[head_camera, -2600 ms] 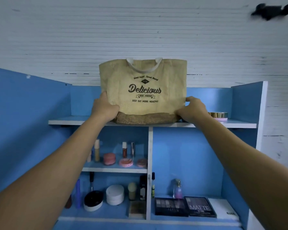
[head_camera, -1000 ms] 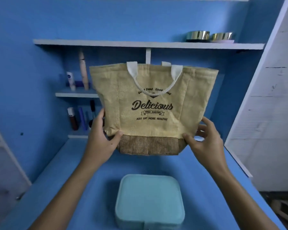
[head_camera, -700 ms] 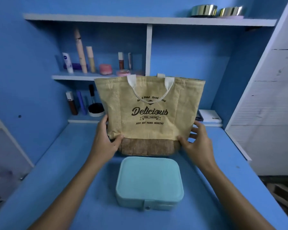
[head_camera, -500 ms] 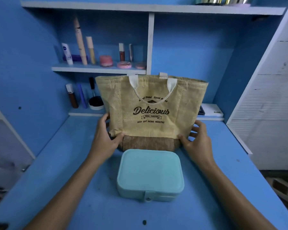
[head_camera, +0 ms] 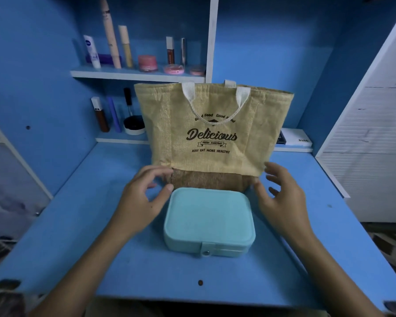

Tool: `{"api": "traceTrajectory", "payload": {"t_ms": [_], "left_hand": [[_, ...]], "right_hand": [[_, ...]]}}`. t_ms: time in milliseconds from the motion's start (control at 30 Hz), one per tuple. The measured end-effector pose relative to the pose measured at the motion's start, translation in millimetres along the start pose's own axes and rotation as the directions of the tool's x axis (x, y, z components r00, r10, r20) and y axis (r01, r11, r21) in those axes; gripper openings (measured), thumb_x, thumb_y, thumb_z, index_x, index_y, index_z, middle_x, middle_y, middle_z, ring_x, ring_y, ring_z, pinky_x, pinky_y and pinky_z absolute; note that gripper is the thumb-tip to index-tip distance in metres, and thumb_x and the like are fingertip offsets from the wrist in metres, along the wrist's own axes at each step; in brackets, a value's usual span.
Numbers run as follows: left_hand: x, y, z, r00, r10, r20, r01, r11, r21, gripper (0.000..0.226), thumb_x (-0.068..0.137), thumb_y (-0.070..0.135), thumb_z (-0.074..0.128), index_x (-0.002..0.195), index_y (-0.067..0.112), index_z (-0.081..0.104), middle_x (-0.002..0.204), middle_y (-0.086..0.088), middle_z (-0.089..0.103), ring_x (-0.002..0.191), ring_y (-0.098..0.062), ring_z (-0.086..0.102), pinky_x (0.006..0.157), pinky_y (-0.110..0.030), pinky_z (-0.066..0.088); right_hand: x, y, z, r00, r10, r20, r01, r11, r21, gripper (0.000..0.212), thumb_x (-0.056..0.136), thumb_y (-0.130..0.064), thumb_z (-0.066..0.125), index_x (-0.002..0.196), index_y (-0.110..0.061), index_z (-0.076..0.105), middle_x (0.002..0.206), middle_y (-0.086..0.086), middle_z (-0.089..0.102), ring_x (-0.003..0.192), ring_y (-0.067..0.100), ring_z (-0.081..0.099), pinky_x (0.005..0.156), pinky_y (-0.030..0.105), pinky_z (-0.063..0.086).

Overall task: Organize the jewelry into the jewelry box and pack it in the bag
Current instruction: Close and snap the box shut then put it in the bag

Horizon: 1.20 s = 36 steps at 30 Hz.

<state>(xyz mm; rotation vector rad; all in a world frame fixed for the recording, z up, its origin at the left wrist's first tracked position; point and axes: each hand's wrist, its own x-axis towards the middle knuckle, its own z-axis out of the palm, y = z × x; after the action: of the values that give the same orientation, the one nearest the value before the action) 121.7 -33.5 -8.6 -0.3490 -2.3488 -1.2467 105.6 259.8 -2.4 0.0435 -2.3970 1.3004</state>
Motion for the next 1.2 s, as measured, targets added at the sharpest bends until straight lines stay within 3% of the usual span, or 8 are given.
{"api": "traceTrajectory", "payload": {"t_ms": [133,367,567,767,867,1000,1100,1200], "left_hand": [[-34.0,14.4,-1.5,0.986,0.031,0.161,-0.024,0.999,-0.048,0.028,0.09,0.04,0.059,0.111,0.025,0.069,0.125,0.016,0.06,0.121,-0.012,0.058,0.098,-0.027,0.047],[-59.0,12.9,-11.2,0.946,0.096,0.309,-0.134,0.986,0.104,0.056,0.082,0.06,0.066,0.131,0.033,0.058,0.152,0.02,0.038,0.138,-0.001,0.041,0.11,-0.014,0.032],[-57.4,13.7,-10.3,0.938,0.143,0.316,-0.216,0.954,0.208,0.057,0.084,0.063,0.061,0.132,0.032,0.056,0.153,0.021,0.035,0.143,-0.001,0.034,0.112,-0.014,0.028],[-42.8,17.4,-12.6,0.934,0.057,0.353,-0.138,0.968,0.21,0.054,0.085,0.067,0.054,0.132,0.042,0.05,0.148,0.03,0.031,0.136,0.006,0.035,0.103,-0.014,0.031],[-31.3,20.5,-8.1,0.947,0.042,0.32,-0.091,0.986,0.141,0.051,0.086,0.065,0.053,0.128,0.036,0.054,0.138,0.026,0.04,0.131,0.001,0.042,0.102,-0.012,0.033],[-12.9,25.3,2.3,0.975,0.007,0.223,-0.006,1.0,-0.006,0.043,0.086,0.056,0.055,0.116,0.025,0.062,0.121,0.016,0.054,0.118,-0.01,0.054,0.097,-0.018,0.04],[-2.6,27.5,11.1,0.983,-0.072,0.166,0.092,0.989,-0.118,0.039,0.083,0.056,0.057,0.106,0.026,0.065,0.113,0.012,0.06,0.109,-0.012,0.059,0.09,-0.02,0.045],[3.5,29.0,15.6,0.979,-0.149,0.141,0.176,0.962,-0.207,0.038,0.078,0.059,0.059,0.101,0.03,0.067,0.109,0.009,0.064,0.103,-0.01,0.061,0.084,-0.018,0.046]], "right_hand": [[-33.2,-11.3,-7.8,0.952,-0.267,0.15,0.273,0.962,-0.018,0.018,0.095,-0.029,0.064,0.109,-0.021,0.07,0.107,-0.019,0.067,0.105,-0.001,0.061,0.088,0.029,0.054],[-63.8,-5.6,-4.9,0.774,-0.554,0.306,0.58,0.814,0.006,0.033,0.091,-0.039,0.066,0.112,-0.014,0.073,0.128,0.0,0.063,0.13,0.017,0.053,0.108,0.028,0.041],[-64.6,-3.9,-1.8,0.77,-0.567,0.292,0.593,0.805,-0.004,0.033,0.09,-0.038,0.068,0.113,-0.014,0.073,0.129,0.001,0.062,0.132,0.018,0.052,0.108,0.033,0.043],[-54.1,-13.6,-0.9,0.76,-0.591,0.27,0.622,0.782,-0.037,0.029,0.097,-0.034,0.059,0.113,-0.015,0.073,0.123,0.0,0.065,0.123,0.015,0.058,0.101,0.03,0.048],[-45.1,-22.5,-0.8,0.754,-0.61,0.245,0.642,0.764,-0.073,0.027,0.099,-0.032,0.056,0.111,-0.015,0.073,0.116,-0.003,0.067,0.113,0.015,0.063,0.09,0.032,0.053],[-30.1,-33.8,-2.7,0.765,-0.57,0.3,0.629,0.762,-0.154,0.05,0.091,-0.058,0.056,0.121,-0.019,0.067,0.118,-0.008,0.065,0.105,0.015,0.063,0.076,0.029,0.056],[-16.8,-38.1,-1.9,0.756,-0.543,0.367,0.639,0.733,-0.233,0.068,0.076,-0.069,0.06,0.129,-0.027,0.06,0.117,-0.013,0.062,0.103,0.01,0.058,0.068,0.028,0.053],[-5.7,-40.2,-1.5,0.751,-0.538,0.383,0.647,0.716,-0.264,0.068,0.071,-0.068,0.059,0.128,-0.033,0.055,0.114,-0.015,0.062,0.1,0.007,0.054,0.064,0.027,0.052]]}}
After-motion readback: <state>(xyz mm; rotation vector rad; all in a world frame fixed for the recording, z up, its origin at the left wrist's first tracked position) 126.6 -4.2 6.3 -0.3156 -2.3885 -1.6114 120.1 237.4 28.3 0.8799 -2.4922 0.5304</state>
